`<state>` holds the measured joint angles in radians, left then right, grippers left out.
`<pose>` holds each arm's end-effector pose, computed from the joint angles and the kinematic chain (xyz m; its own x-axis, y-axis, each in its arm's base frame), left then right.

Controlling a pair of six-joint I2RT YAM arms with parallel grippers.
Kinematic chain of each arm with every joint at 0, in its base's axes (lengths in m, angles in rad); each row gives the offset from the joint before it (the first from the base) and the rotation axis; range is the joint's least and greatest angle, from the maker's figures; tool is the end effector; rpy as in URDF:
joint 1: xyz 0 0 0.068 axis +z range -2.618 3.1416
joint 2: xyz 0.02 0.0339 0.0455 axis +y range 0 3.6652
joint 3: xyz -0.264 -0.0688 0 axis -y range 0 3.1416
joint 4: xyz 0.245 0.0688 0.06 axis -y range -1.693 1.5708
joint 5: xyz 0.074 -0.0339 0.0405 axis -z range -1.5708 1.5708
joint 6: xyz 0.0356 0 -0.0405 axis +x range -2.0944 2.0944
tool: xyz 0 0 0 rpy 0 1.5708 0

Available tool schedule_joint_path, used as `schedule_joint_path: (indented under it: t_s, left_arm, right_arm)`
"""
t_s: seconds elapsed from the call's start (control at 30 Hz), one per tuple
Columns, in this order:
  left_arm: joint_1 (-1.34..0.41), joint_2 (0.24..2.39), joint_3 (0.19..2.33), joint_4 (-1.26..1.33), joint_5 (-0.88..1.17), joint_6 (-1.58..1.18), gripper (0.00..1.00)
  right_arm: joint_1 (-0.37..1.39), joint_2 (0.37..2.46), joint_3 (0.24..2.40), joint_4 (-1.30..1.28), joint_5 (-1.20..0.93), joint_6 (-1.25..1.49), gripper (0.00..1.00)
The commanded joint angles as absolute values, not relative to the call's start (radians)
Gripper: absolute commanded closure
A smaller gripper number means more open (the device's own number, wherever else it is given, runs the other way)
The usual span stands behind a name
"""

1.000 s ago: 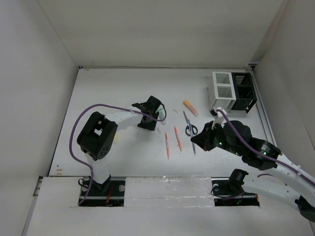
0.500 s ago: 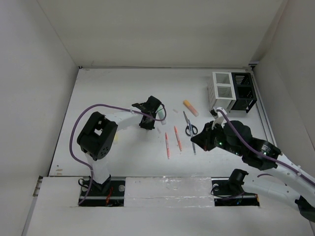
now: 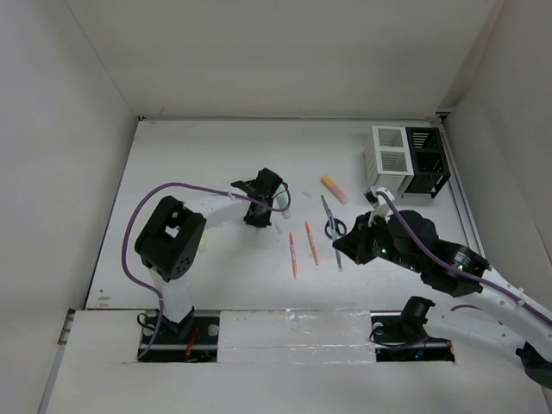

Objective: Sort the stationery into containers
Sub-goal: Pick up the pen cap from the center of the board, then close the pen cap on the pen.

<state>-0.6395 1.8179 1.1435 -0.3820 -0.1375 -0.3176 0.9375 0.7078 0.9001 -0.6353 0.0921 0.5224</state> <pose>0.2975 -0.2152 0.1682 -0.8313 0.2328 -0.5047 0.2920 0.9556 -0.0403 0.0898 0.1168 0.3439 -0.5958 0.0280 -0.8026 -0.5264 0.7411 0.4166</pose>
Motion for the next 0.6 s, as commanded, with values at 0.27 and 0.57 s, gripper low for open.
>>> schedule_joint_path:
  t_s: [0.27, 0.57]
  left_arm:
    - [-0.641, 1.622, 1.232, -0.647, -0.17, -0.425, 1.0]
    - [-0.641, 1.473, 1.454, -0.591, -0.262, -0.515, 1.0]
  right_arm:
    - [0.945, 0.719, 0.905, -0.583, 0.113, 0.52, 1.0]
    - [0.945, 0.756, 0.833, -0.422, 0.184, 0.595, 1.0]
